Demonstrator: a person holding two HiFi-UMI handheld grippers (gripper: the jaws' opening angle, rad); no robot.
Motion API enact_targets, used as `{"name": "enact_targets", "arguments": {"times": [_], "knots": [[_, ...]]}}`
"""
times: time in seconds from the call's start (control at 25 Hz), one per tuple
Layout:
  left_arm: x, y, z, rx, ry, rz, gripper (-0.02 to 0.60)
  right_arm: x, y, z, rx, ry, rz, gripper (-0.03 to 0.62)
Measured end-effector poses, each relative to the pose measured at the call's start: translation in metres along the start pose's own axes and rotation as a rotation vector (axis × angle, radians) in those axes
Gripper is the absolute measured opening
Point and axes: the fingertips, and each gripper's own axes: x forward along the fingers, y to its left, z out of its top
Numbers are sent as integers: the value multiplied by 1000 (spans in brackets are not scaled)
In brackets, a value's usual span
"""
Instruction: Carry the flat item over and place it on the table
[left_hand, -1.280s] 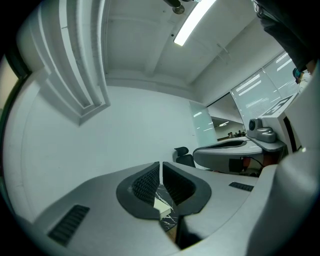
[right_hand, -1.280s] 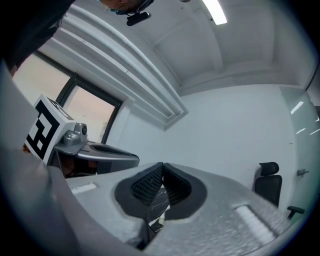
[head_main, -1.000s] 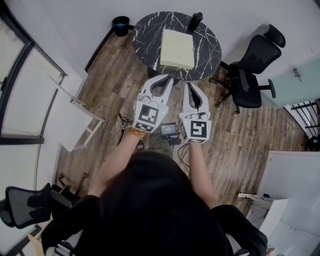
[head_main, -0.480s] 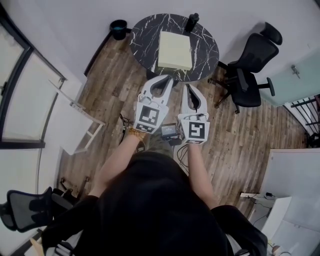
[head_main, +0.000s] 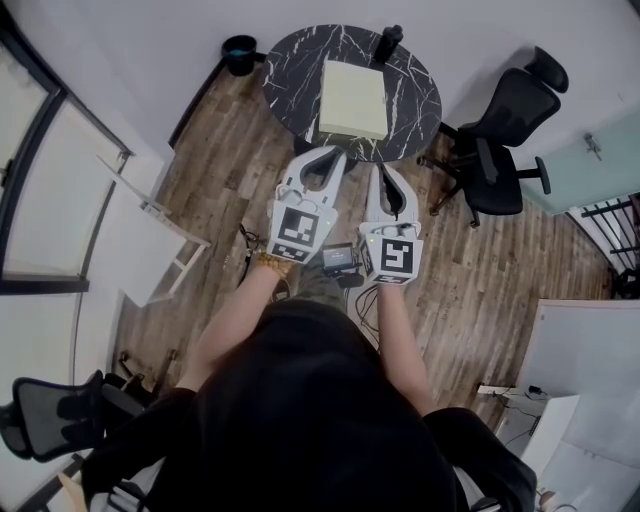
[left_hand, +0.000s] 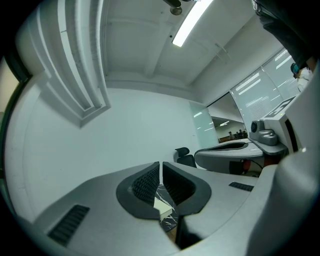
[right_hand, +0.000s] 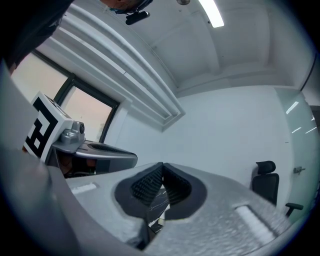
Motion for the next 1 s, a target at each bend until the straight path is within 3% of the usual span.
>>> {"name": "enact_targets", "arguments": {"times": [1.0], "knots": [[2,1,-9,-7,20,-8,26,0,3,-12,-16,33,-14,-5]]}}
